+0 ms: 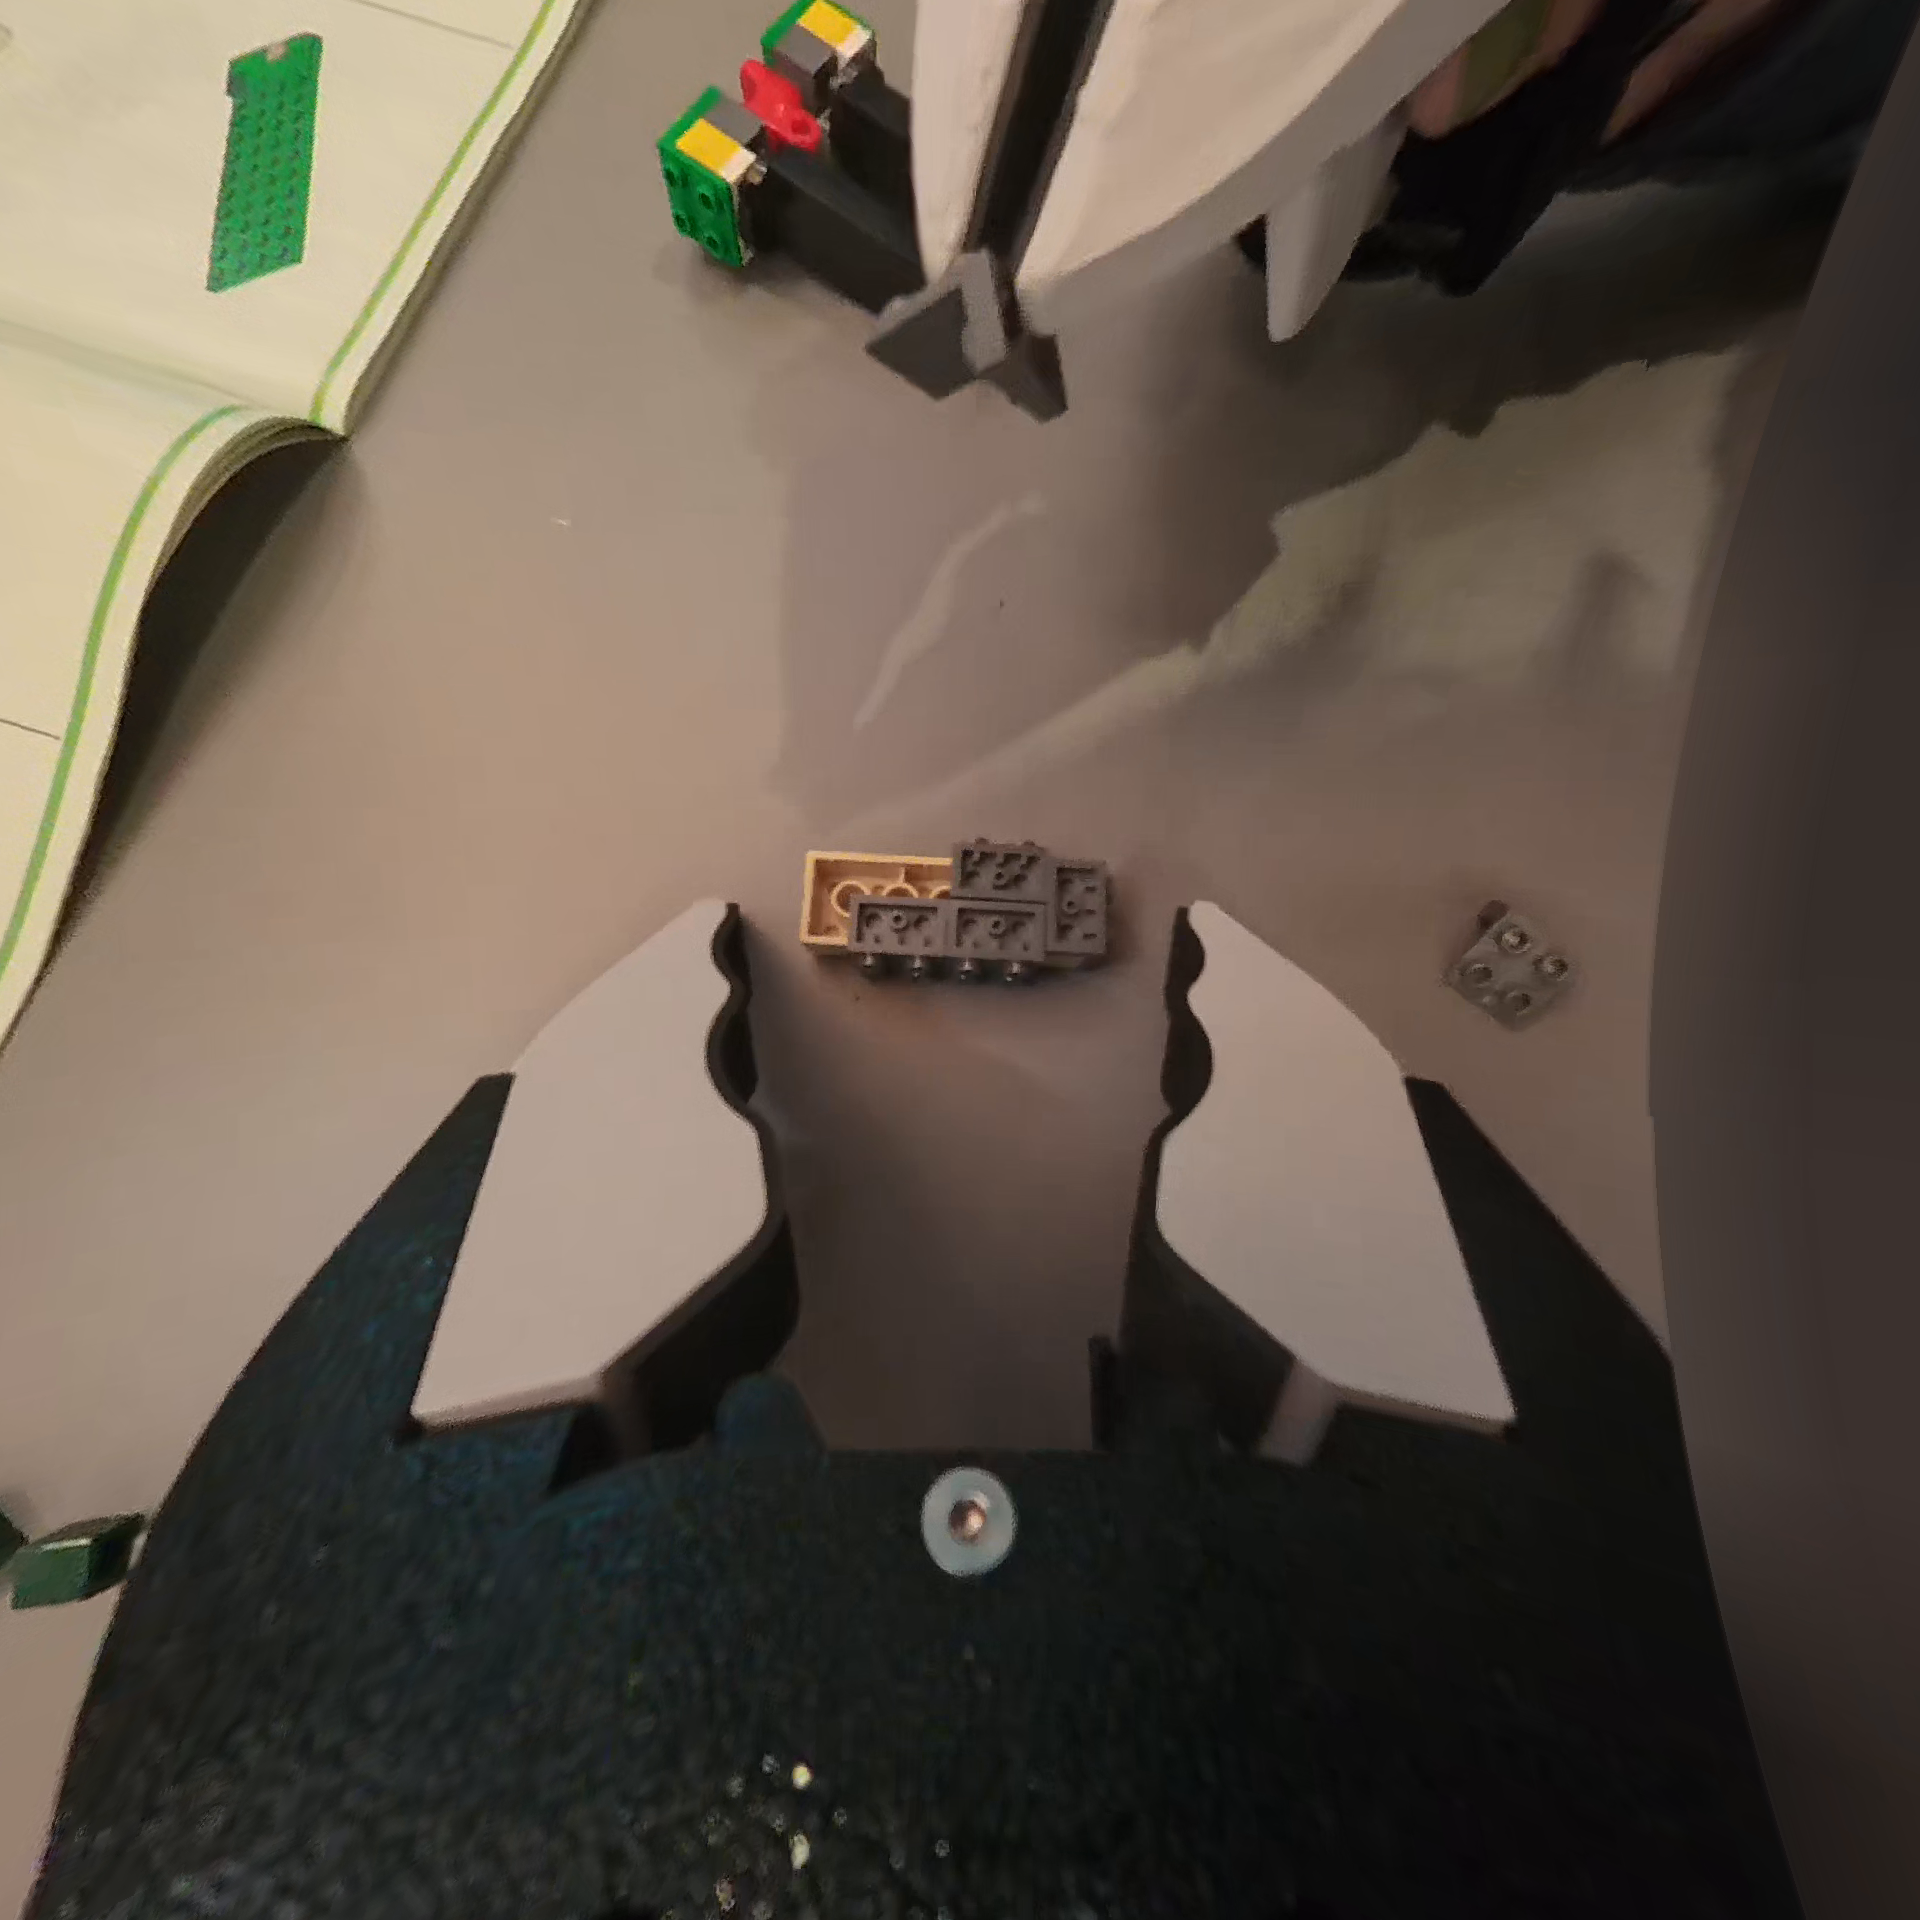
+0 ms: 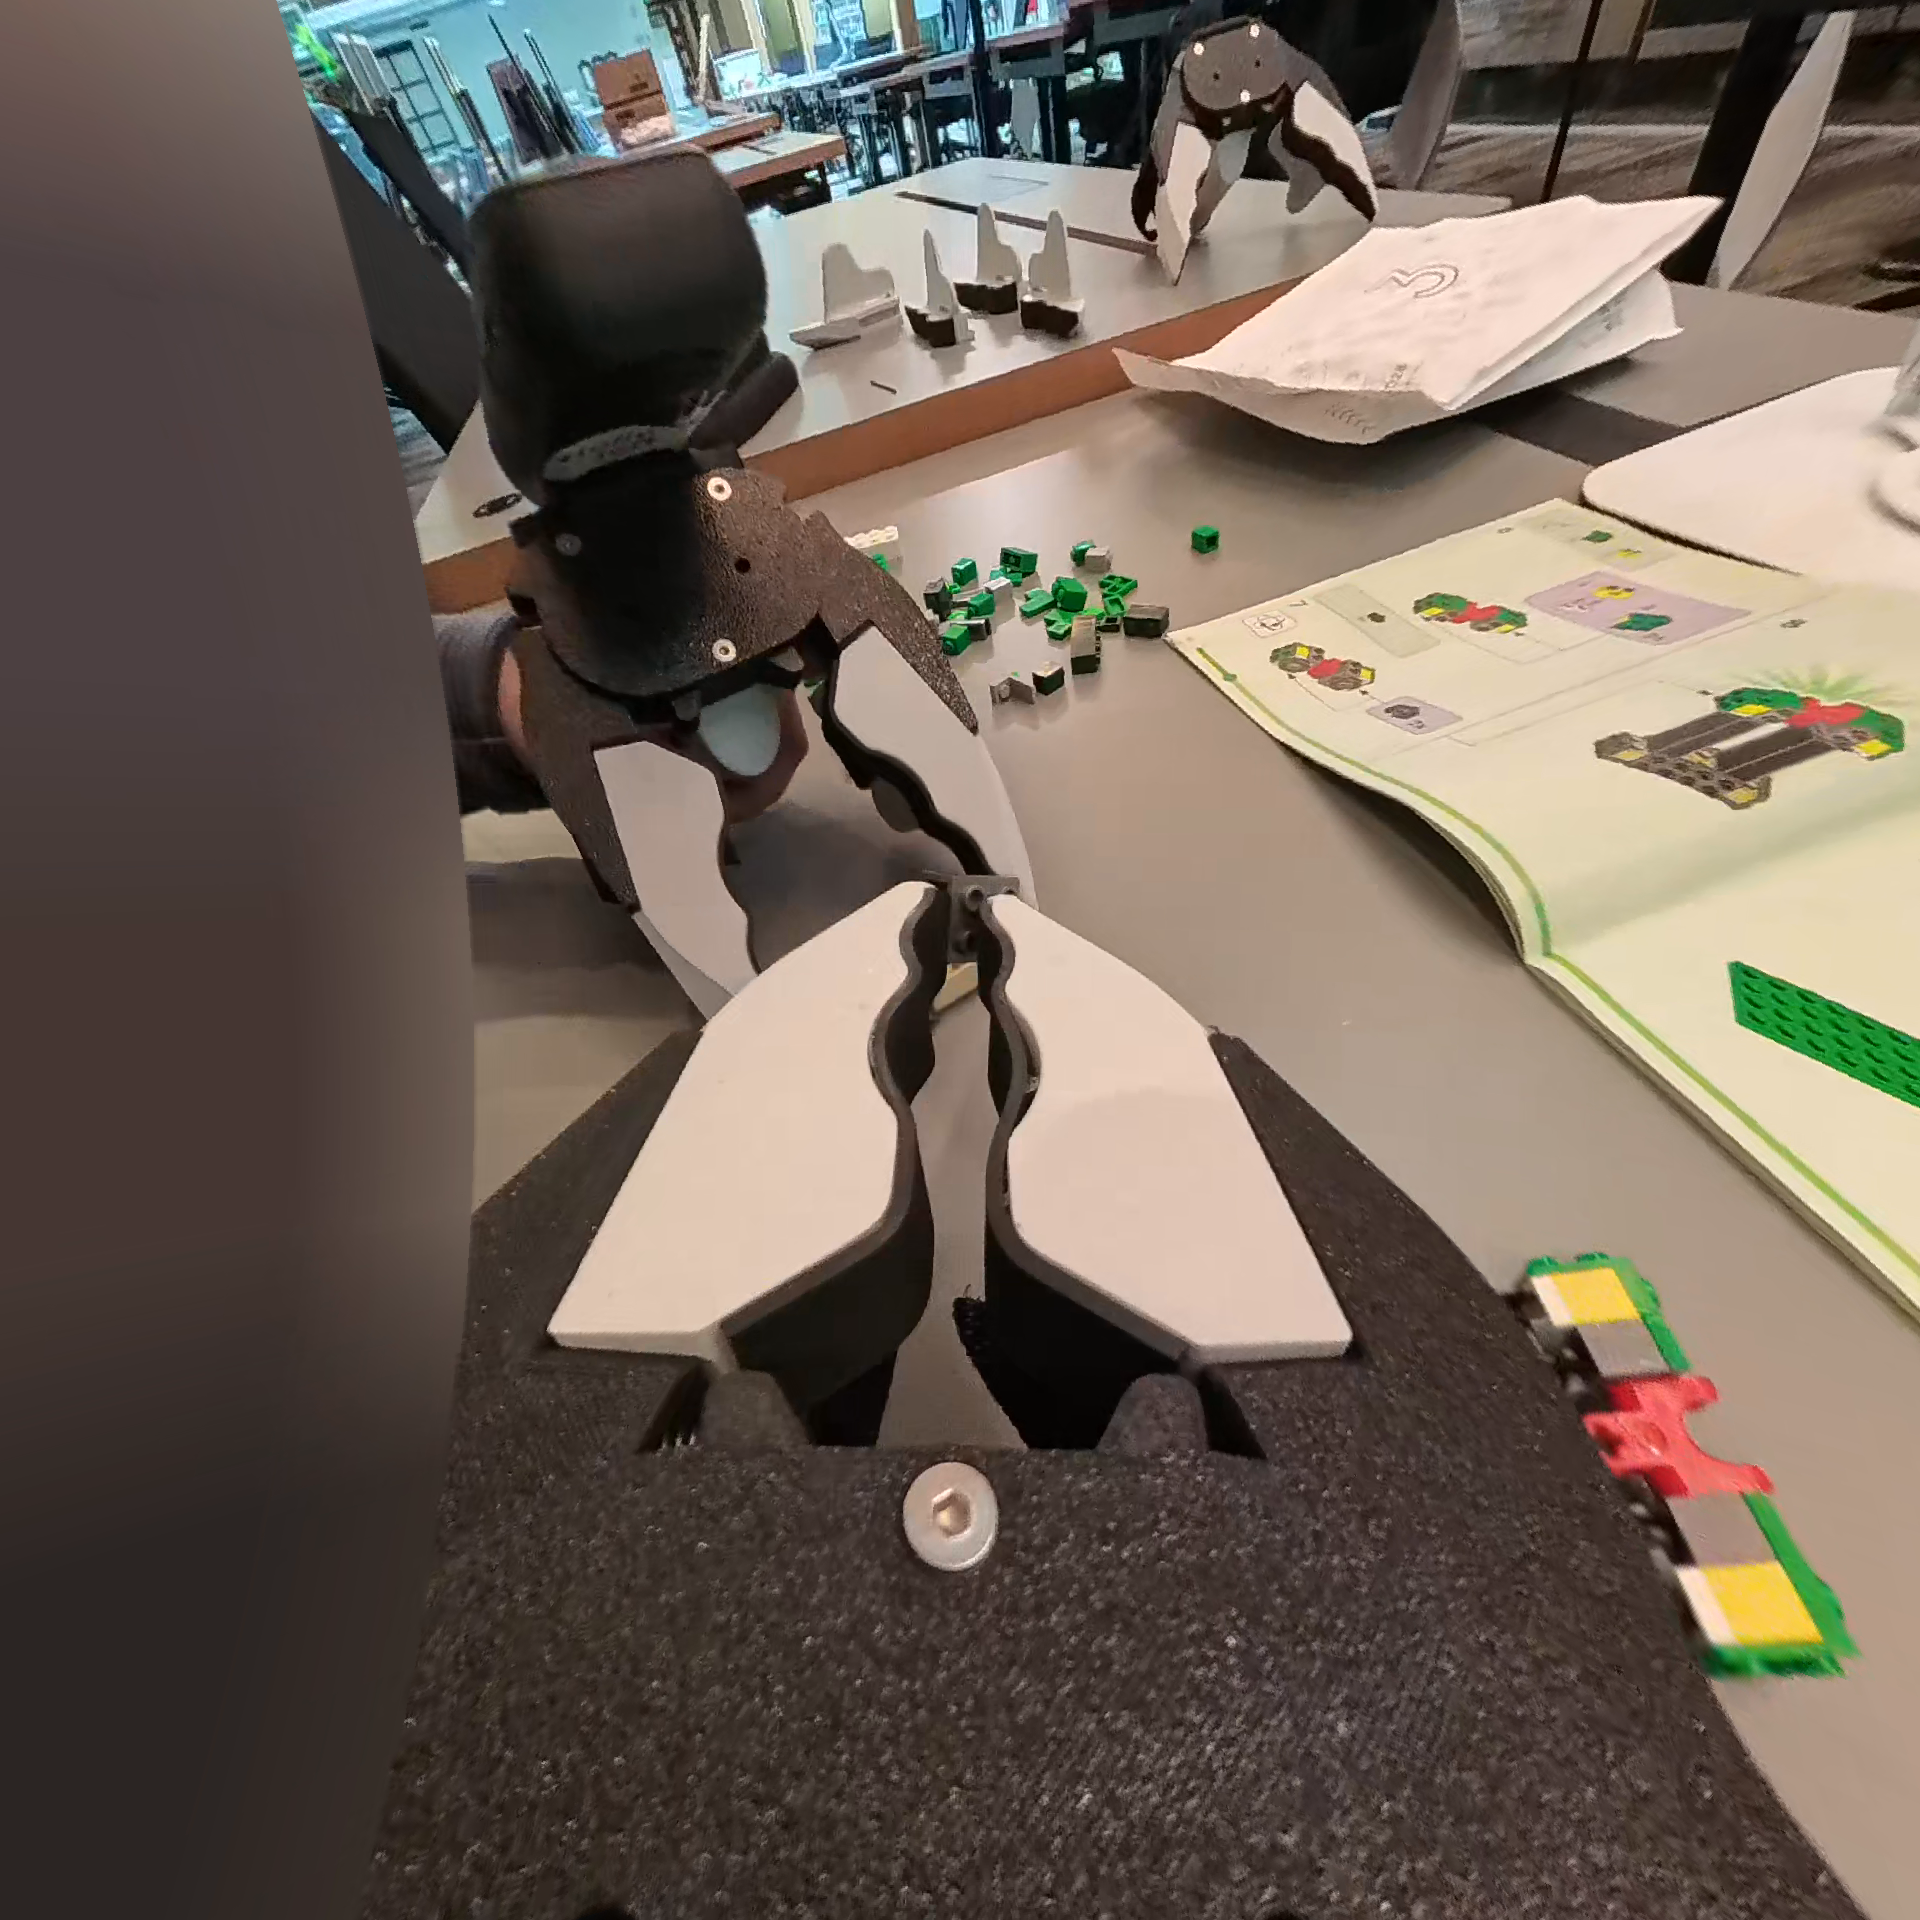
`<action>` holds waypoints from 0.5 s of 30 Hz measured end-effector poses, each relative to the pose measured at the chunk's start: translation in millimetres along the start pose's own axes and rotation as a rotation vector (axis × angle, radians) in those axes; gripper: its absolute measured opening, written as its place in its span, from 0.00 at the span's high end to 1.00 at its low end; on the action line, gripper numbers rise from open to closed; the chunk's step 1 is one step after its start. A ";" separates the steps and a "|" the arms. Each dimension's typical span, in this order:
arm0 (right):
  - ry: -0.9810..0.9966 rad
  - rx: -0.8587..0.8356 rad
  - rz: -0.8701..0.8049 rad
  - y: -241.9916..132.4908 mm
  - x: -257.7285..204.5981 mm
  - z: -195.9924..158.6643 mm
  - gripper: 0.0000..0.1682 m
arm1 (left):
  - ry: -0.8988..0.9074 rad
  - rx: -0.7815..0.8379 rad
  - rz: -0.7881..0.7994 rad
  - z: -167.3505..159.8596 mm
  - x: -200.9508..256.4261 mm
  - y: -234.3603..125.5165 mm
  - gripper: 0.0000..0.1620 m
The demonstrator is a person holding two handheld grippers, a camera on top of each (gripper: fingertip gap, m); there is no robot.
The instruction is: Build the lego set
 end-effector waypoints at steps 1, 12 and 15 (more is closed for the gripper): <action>0.003 -0.003 0.001 2.2 0.3 -0.7 0.97 | 0.004 0.005 0.003 -0.1 -1.0 -0.1 0.54; 0.064 -0.009 0.012 9.6 3.0 -5.1 0.97 | 0.004 0.079 -0.031 3.7 2.1 4.0 0.64; 0.092 -0.012 0.020 9.0 2.2 -5.8 0.97 | 0.018 0.076 -0.024 3.3 1.8 4.3 0.65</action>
Point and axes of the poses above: each gripper's, where its closed fingertips meet, y out along the fingers, z out of its top, x = y × z across the jaws, the point moved 1 cm from there along -y, back along the fingers, and after that the axes turned 15 degrees about x, right-handed, at the moved point
